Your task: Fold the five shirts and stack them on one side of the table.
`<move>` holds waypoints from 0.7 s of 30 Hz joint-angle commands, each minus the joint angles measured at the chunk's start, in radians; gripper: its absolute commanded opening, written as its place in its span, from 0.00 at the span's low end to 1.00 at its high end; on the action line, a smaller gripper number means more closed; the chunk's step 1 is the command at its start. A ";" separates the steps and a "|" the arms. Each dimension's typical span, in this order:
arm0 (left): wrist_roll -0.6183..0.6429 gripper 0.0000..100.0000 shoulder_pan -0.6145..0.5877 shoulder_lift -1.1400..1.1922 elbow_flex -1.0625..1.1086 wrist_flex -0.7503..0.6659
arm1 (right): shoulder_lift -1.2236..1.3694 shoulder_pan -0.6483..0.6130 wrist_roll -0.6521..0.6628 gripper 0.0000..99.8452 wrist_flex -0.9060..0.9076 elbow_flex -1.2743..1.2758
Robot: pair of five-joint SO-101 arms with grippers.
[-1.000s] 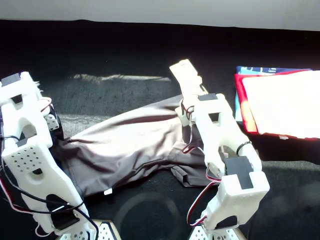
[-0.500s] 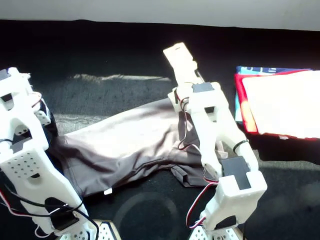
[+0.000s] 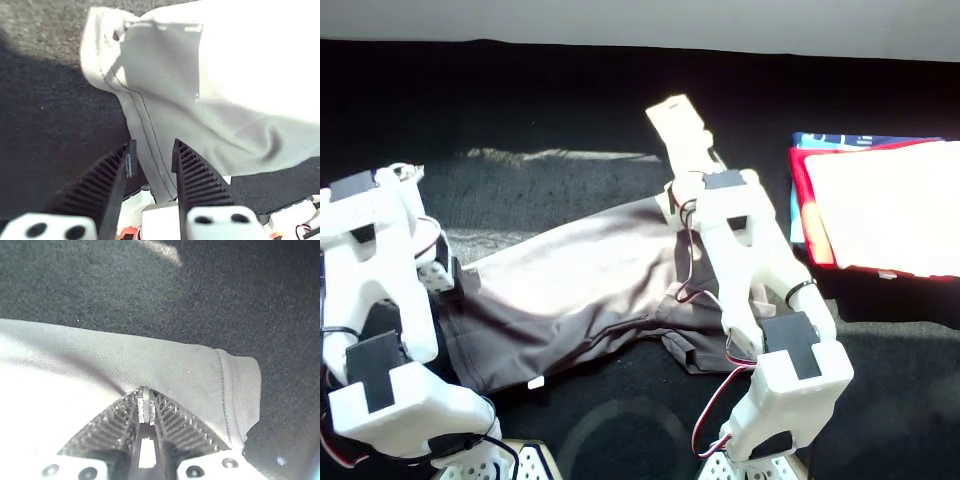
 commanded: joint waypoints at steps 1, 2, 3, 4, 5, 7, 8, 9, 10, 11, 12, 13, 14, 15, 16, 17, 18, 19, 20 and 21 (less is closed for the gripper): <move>-0.009 0.13 0.016 -0.047 0.125 -0.129 | 0.013 0.015 -0.005 0.01 -0.056 0.013; -0.009 0.13 0.019 -0.047 0.134 -0.147 | 0.039 0.019 -0.005 0.01 -0.067 0.013; -0.009 0.13 0.021 -0.044 0.133 -0.158 | 0.065 0.027 -0.003 0.01 -0.071 0.004; -0.009 0.13 0.021 -0.033 0.127 -0.164 | 0.101 0.036 -0.003 0.01 -0.070 -0.018; -0.009 0.13 0.021 -0.015 0.105 -0.166 | 0.134 0.045 -0.003 0.01 -0.068 -0.038; -0.009 0.13 0.021 0.051 0.042 -0.157 | 0.191 0.071 -0.003 0.01 -0.067 -0.090; -0.009 0.13 0.021 0.099 -0.005 -0.157 | 0.213 0.085 -0.003 0.01 -0.067 -0.117; -0.009 0.13 0.021 0.148 -0.054 -0.155 | 0.231 0.099 -0.003 0.01 -0.067 -0.147; -0.008 0.13 0.021 0.206 -0.114 -0.140 | 0.248 0.114 -0.003 0.01 -0.067 -0.177; -0.008 0.13 0.021 0.262 -0.183 -0.112 | 0.263 0.125 -0.003 0.01 -0.067 -0.205; -0.008 0.13 0.021 0.323 -0.265 -0.074 | 0.277 0.133 -0.003 0.01 -0.067 -0.231; -0.008 0.13 0.025 0.381 -0.348 -0.040 | 0.291 0.139 -0.003 0.01 -0.065 -0.254; -0.008 0.13 0.035 0.438 -0.437 -0.005 | 0.305 0.139 -0.003 0.01 -0.065 -0.275; -0.008 0.13 0.042 0.495 -0.524 0.032 | 0.315 0.139 -0.003 0.01 -0.065 -0.291; -0.008 0.13 0.053 0.550 -0.619 0.068 | 0.328 0.137 -0.003 0.01 -0.065 -0.309; -0.008 0.13 0.065 0.604 -0.710 0.101 | 0.340 0.136 -0.003 0.01 -0.065 -0.326; -0.008 0.13 0.079 0.656 -0.803 0.133 | 0.351 0.136 -0.003 0.01 -0.065 -0.344; -0.008 0.13 0.093 0.707 -0.891 0.167 | 0.363 0.136 -0.005 0.01 -0.065 -0.363; -0.008 0.13 0.108 0.756 -0.983 0.207 | 0.371 0.136 -0.005 0.01 -0.064 -0.381; -0.006 0.13 0.119 0.803 -1.064 0.239 | 0.375 0.136 -0.005 0.01 -0.056 -0.395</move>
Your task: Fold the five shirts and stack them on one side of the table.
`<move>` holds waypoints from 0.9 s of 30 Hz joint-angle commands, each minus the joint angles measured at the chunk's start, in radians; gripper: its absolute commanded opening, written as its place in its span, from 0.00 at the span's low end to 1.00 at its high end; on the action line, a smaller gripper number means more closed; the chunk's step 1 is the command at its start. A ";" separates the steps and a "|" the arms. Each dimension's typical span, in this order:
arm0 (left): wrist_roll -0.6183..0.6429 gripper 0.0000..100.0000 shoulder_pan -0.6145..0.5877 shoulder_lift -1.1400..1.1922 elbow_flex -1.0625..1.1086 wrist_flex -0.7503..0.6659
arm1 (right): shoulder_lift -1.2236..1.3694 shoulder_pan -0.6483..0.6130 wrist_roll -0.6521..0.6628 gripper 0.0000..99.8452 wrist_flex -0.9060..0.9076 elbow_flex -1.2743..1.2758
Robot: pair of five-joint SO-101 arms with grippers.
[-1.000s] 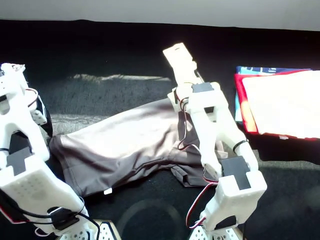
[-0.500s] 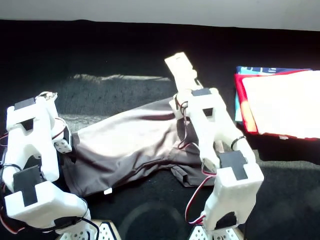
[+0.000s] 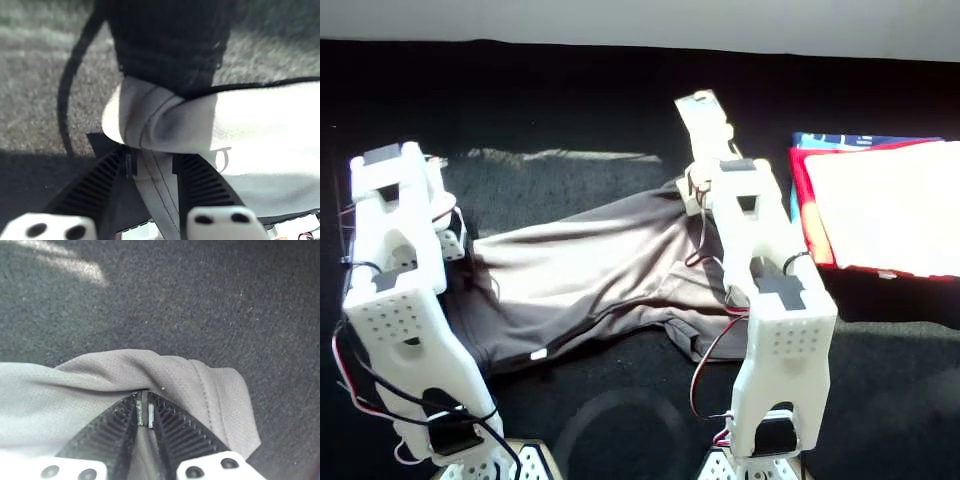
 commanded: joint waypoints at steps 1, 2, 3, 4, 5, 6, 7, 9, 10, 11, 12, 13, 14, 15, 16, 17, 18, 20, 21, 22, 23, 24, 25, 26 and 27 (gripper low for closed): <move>-0.002 0.13 0.058 0.145 -0.367 0.103 | 0.005 0.022 -0.003 0.01 0.022 -0.093; 0.000 0.13 0.061 0.182 -0.421 0.117 | 0.005 0.022 -0.003 0.01 0.053 -0.111; 0.002 0.13 0.062 0.209 -0.456 0.118 | 0.002 0.022 -0.003 0.01 0.093 -0.136; 0.002 0.13 0.062 0.223 -0.476 0.118 | 0.001 0.022 -0.003 0.01 0.137 -0.166; 0.002 0.13 0.062 0.229 -0.481 0.117 | 0.001 0.024 -0.003 0.01 0.188 -0.205; 0.002 0.13 0.064 0.229 -0.483 0.117 | 0.001 0.025 -0.003 0.01 0.237 -0.245; 0.002 0.13 0.065 0.225 -0.483 0.117 | 0.001 0.025 -0.005 0.01 0.285 -0.289; -0.003 0.13 0.068 0.209 -0.487 0.117 | 0.001 0.027 -0.006 0.01 0.377 -0.378; -0.005 0.13 0.073 0.196 -0.487 0.115 | 0.001 0.027 -0.006 0.01 0.423 -0.427; -0.005 0.13 0.076 0.182 -0.487 0.115 | 0.001 0.027 -0.008 0.01 0.469 -0.479; -0.005 0.13 0.077 0.168 -0.487 0.115 | 0.001 0.027 -0.008 0.01 0.515 -0.529; -0.005 0.13 0.081 0.154 -0.486 0.115 | 0.001 0.027 -0.008 0.01 0.562 -0.576; -0.005 0.13 0.081 0.139 -0.484 0.118 | 0.001 0.027 -0.008 0.01 0.613 -0.625; -0.005 0.13 0.081 0.120 -0.479 0.120 | 0.001 0.027 -0.008 0.01 0.667 -0.674; -0.003 0.13 0.077 0.099 -0.478 0.121 | 0.001 0.027 -0.008 0.01 0.717 -0.719; -0.003 0.13 0.076 0.076 -0.475 0.123 | 0.002 0.025 -0.008 0.01 0.765 -0.763; -0.003 0.13 0.076 0.048 -0.460 0.123 | 0.002 0.025 -0.008 0.01 0.805 -0.806; -0.003 0.13 0.082 -0.022 -0.409 0.123 | 0.004 0.025 -0.008 0.01 0.862 -0.886; -0.003 0.13 0.091 -0.068 -0.371 0.123 | 0.004 0.025 -0.008 0.01 0.885 -0.926; -0.005 0.13 0.101 -0.114 -0.328 0.123 | 0.004 0.025 -0.008 0.01 0.909 -0.964; -0.005 0.13 0.111 -0.166 -0.277 0.123 | 0.004 0.024 -0.008 0.01 0.940 -1.006; -0.005 0.13 0.122 -0.219 -0.225 0.123 | 0.004 0.022 -0.008 0.01 0.970 -1.046; -0.005 0.13 0.133 -0.274 -0.163 0.121 | 0.004 0.021 -0.009 0.01 1.004 -1.089; -0.005 0.13 0.145 -0.326 -0.104 0.121 | 0.004 0.021 -0.009 0.01 1.029 -1.124; -0.005 0.13 0.157 -0.380 -0.042 0.120 | 0.001 0.025 -0.009 0.01 1.030 -1.152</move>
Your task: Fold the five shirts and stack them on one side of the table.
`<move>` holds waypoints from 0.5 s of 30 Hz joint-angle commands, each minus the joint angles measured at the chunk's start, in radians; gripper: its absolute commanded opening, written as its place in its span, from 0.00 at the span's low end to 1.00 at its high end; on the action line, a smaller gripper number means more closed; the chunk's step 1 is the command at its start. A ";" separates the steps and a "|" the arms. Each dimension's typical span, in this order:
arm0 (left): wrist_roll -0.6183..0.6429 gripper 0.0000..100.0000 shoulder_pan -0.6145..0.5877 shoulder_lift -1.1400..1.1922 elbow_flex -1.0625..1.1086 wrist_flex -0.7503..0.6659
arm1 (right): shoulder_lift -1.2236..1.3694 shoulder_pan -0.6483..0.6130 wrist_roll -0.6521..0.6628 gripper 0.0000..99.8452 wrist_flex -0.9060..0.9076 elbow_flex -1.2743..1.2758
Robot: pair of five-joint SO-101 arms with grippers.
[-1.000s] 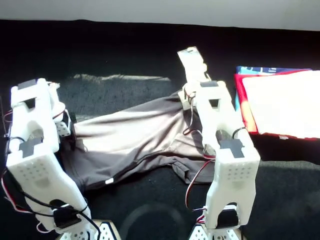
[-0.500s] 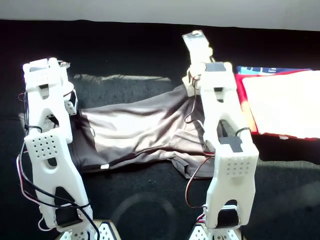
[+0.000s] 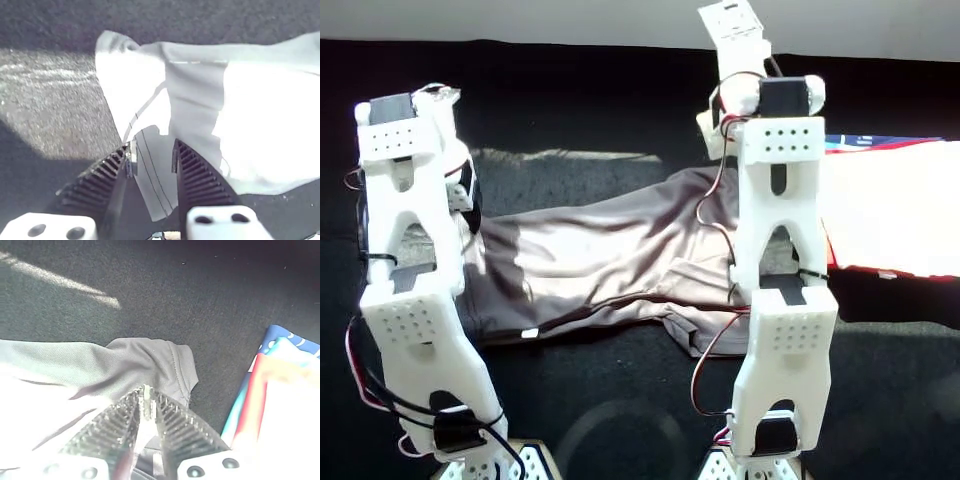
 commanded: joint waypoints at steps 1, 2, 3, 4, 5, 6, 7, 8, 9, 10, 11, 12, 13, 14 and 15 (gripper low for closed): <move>-0.006 0.13 0.053 -0.242 0.200 0.008 | -0.012 0.013 -0.014 0.01 0.042 -0.142; -0.006 0.13 0.062 -0.291 0.266 0.006 | -0.012 0.027 -0.035 0.01 0.041 -0.160; -0.006 0.13 0.067 -0.332 0.329 0.005 | -0.012 0.033 -0.064 0.01 0.041 -0.168; -0.006 0.13 0.071 -0.372 0.394 -0.003 | -0.012 0.035 -0.092 0.01 0.041 -0.171; -0.006 0.13 0.070 -0.409 0.460 -0.034 | -0.012 0.035 -0.115 0.01 0.042 -0.171; -0.006 0.13 0.065 -0.444 0.530 -0.081 | -0.015 0.033 -0.130 0.01 0.042 -0.171; -0.006 0.13 0.059 -0.475 0.599 -0.133 | -0.028 0.030 -0.141 0.01 0.042 -0.171; -0.008 0.13 0.050 -0.501 0.674 -0.190 | -0.054 0.019 -0.147 0.01 0.042 -0.166; -0.008 0.13 0.045 -0.522 0.746 -0.244 | -0.090 0.007 -0.149 0.01 0.042 -0.150; -0.008 0.13 0.041 -0.541 0.819 -0.298 | -0.139 -0.007 -0.149 0.01 0.042 -0.117; -0.008 0.13 0.038 -0.553 0.885 -0.351 | -0.196 -0.021 -0.149 0.01 0.042 -0.076; -0.008 0.13 0.036 -0.564 0.946 -0.397 | -0.263 -0.038 -0.149 0.01 0.042 -0.013; -0.008 0.13 0.036 -0.573 1.000 -0.434 | -0.326 -0.053 -0.147 0.01 0.042 0.065; -0.008 0.13 0.036 -0.581 1.047 -0.462 | -0.400 -0.065 -0.147 0.01 0.042 0.157; -0.008 0.13 0.038 -0.585 1.086 -0.479 | -0.467 -0.076 -0.147 0.01 0.041 0.257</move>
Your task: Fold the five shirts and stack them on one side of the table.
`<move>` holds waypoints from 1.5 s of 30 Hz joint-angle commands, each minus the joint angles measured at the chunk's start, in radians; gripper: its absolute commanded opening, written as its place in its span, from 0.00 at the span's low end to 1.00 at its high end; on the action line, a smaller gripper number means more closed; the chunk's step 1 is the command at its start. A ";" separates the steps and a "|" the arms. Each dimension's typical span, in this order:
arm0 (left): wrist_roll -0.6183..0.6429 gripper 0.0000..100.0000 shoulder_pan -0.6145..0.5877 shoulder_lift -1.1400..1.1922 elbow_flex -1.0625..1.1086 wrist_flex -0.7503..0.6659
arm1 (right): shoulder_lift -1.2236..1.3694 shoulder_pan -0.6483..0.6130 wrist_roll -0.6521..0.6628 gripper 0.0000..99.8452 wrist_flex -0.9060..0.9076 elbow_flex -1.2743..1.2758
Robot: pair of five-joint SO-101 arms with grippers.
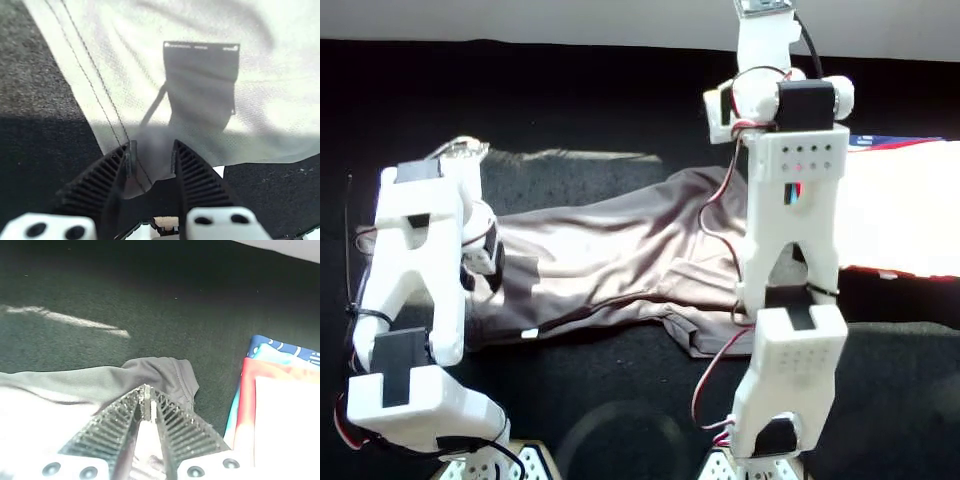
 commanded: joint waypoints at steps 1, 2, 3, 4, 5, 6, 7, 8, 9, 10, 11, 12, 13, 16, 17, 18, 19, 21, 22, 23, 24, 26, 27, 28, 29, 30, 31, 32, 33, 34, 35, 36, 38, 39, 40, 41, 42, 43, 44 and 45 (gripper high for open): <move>-0.008 0.13 -0.010 -0.067 0.148 -0.083 | -0.300 -0.042 -0.009 0.01 0.008 0.318; -0.008 0.13 -0.010 -0.073 0.174 -0.086 | -0.357 -0.045 -0.009 0.01 0.007 0.423; -0.008 0.13 -0.010 -0.084 0.199 -0.086 | -0.412 -0.045 -0.008 0.01 0.004 0.538; -0.008 0.13 -0.010 -0.094 0.219 -0.084 | -0.453 -0.045 -0.005 0.01 0.001 0.638; -0.009 0.13 -0.010 -0.110 0.242 -0.086 | -0.489 -0.044 -0.005 0.01 -0.018 0.748; -0.018 0.13 -0.010 -0.127 0.262 -0.089 | -0.516 -0.042 -0.005 0.01 -0.044 0.848; -0.044 0.13 -0.010 -0.145 0.285 -0.103 | -0.541 -0.035 -0.005 0.01 -0.084 0.957; -0.068 0.13 -0.010 -0.162 0.309 -0.120 | -0.562 -0.028 -0.003 0.01 -0.136 1.053; -0.083 0.13 -0.010 -0.179 0.338 -0.144 | -0.581 -0.024 -0.003 0.01 -0.203 1.150; -0.089 0.13 -0.010 -0.194 0.371 -0.172 | -0.596 -0.021 -0.003 0.01 -0.275 1.237; -0.091 0.13 -0.010 -0.206 0.407 -0.201 | -0.608 -0.021 -0.003 0.01 -0.351 1.319; -0.091 0.13 -0.010 -0.220 0.446 -0.236 | -0.618 -0.021 -0.003 0.01 -0.421 1.386; -0.091 0.13 -0.010 -0.232 0.486 -0.278 | -0.622 -0.022 -0.003 0.01 -0.495 1.448; -0.091 0.13 -0.010 -0.268 0.578 -0.408 | -0.622 -0.022 -0.003 0.01 -0.716 1.573; -0.089 0.13 -0.010 -0.283 0.582 -0.419 | -0.622 -0.022 -0.003 0.01 -0.792 1.607; -0.089 0.13 -0.010 -0.298 0.588 -0.417 | -0.621 -0.022 -0.003 0.01 -0.858 1.636; -0.089 0.13 -0.010 -0.309 0.593 -0.420 | -0.616 -0.024 -0.003 0.01 -0.917 1.672; -0.089 0.13 -0.010 -0.323 0.618 -0.436 | -0.585 -0.027 -0.003 0.01 -0.986 1.719; -0.087 0.13 -0.010 -0.326 0.625 -0.440 | -0.562 -0.027 -0.003 0.01 -1.004 1.733; -0.087 0.13 -0.010 -0.328 0.628 -0.442 | -0.536 -0.025 -0.003 0.01 -1.007 1.741; -0.087 0.13 -0.010 -0.328 0.628 -0.442 | -0.512 -0.024 -0.003 0.01 -1.009 1.748; -0.087 0.13 -0.010 -0.328 0.630 -0.442 | -0.478 -0.022 -0.003 0.01 -0.997 1.751; -0.087 0.13 -0.010 -0.328 0.630 -0.443 | -0.473 -0.022 -0.003 0.01 -0.966 1.751; -0.087 0.13 -0.010 -0.328 0.630 -0.443 | -0.473 -0.022 -0.003 0.01 -0.935 1.750; -0.087 0.13 -0.010 -0.328 0.630 -0.443 | -0.476 -0.025 -0.003 0.01 -0.897 1.742; -0.087 0.13 -0.010 -0.328 0.630 -0.443 | -0.486 -0.027 -0.003 0.01 -0.855 1.742; -0.087 0.13 -0.010 -0.328 0.630 -0.443 | -0.498 -0.027 -0.003 0.01 -0.825 1.742; -0.087 0.13 -0.012 -0.328 0.630 -0.443 | -0.512 -0.027 -0.003 0.01 -0.797 1.741; -0.087 0.13 -0.012 -0.328 0.630 -0.443 | -0.529 -0.027 -0.002 0.01 -0.769 1.748; -0.087 0.13 -0.012 -0.326 0.630 -0.443 | -0.542 -0.025 0.008 0.01 -0.737 1.750; -0.087 0.13 -0.012 -0.326 0.630 -0.443 | -0.561 -0.025 0.038 0.01 -0.697 1.750; -0.087 0.13 -0.012 -0.326 0.630 -0.443 | -0.578 -0.025 0.075 0.01 -0.656 1.751; -0.087 0.13 -0.013 -0.326 0.630 -0.445 | -0.624 -0.025 0.132 0.01 -0.561 1.750; -0.087 0.13 -0.021 -0.326 0.630 -0.445 | -0.656 -0.025 0.152 0.01 -0.519 1.750; -0.086 0.13 -0.033 -0.328 0.630 -0.445 | -0.693 -0.022 0.170 0.01 -0.486 1.750; -0.086 0.13 -0.045 -0.328 0.630 -0.446 | -0.734 -0.022 0.187 0.01 -0.452 1.751; -0.086 0.13 -0.054 -0.328 0.630 -0.451 | -0.777 -0.021 0.203 0.01 -0.427 1.751; -0.084 0.13 -0.059 -0.328 0.630 -0.460 | -0.822 -0.021 0.212 0.01 -0.415 1.751; -0.078 0.13 -0.059 -0.328 0.631 -0.462 | -0.858 -0.021 0.213 0.01 -0.418 1.751; -0.055 0.13 -0.059 -0.328 0.631 -0.465 | -0.891 -0.021 0.215 0.01 -0.437 1.751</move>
